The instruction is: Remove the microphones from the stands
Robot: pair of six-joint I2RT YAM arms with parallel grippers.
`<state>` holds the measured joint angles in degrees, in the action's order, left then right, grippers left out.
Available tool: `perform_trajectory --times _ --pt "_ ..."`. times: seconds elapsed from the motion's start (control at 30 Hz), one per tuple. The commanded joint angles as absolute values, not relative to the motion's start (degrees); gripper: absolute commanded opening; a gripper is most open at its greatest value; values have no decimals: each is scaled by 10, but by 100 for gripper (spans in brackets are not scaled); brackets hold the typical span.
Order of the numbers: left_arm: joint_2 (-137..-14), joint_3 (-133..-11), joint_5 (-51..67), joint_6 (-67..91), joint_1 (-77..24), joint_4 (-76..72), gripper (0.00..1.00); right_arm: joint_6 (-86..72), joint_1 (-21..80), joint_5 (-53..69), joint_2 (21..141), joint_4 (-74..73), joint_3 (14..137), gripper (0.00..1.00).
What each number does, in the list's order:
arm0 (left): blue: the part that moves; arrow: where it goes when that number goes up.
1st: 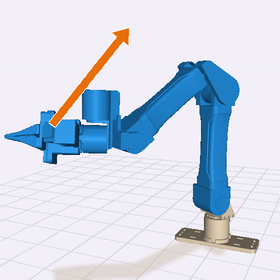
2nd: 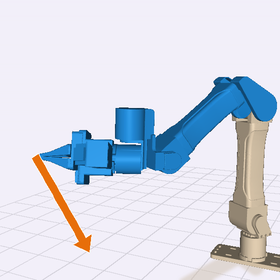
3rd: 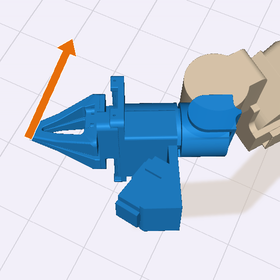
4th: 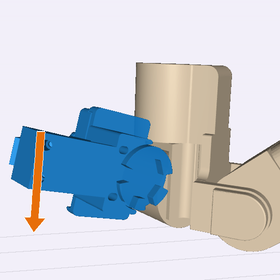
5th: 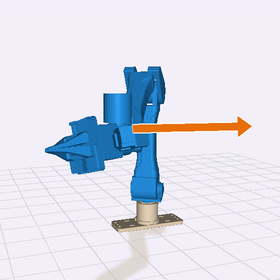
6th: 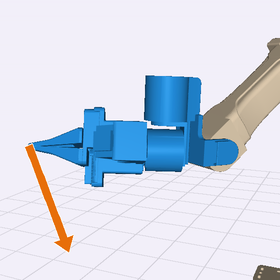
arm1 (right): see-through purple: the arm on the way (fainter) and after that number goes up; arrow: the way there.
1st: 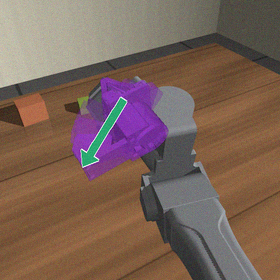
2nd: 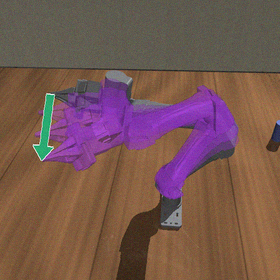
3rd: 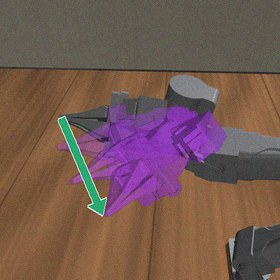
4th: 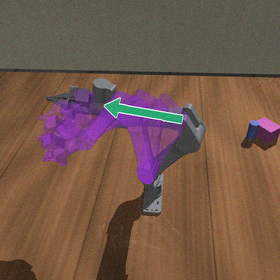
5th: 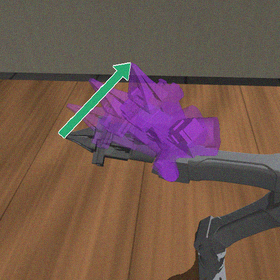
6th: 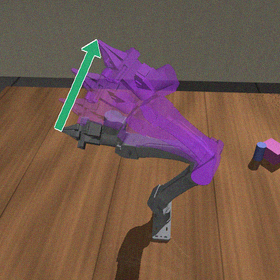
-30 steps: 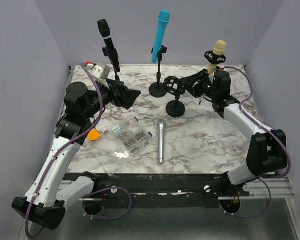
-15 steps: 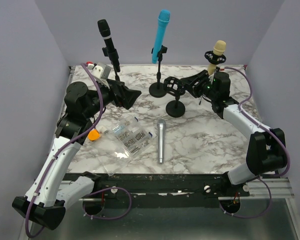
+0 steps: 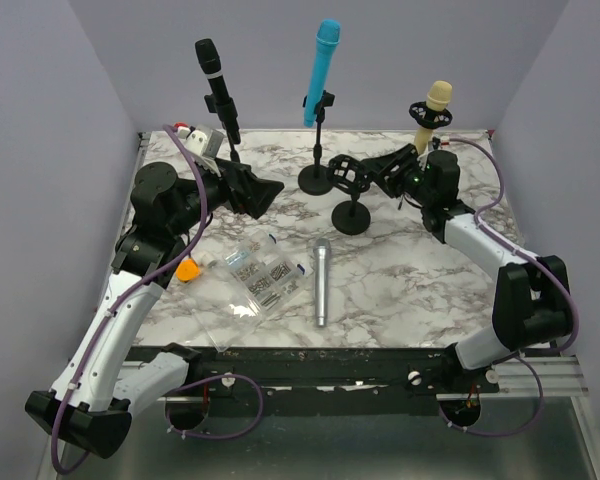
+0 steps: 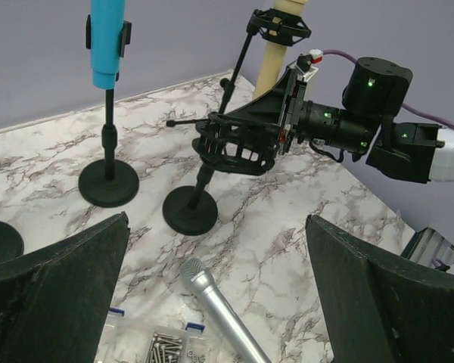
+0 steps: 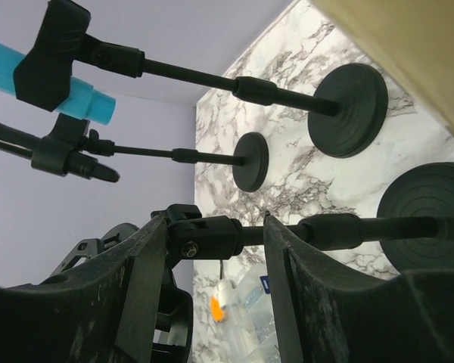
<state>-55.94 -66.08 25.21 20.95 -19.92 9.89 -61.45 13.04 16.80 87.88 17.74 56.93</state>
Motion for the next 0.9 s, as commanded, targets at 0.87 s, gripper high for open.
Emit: perform_trajectory --times 0.87 --pt "-562 -666 271 216 -197 87 99 -522 149 102 814 40 496 73"
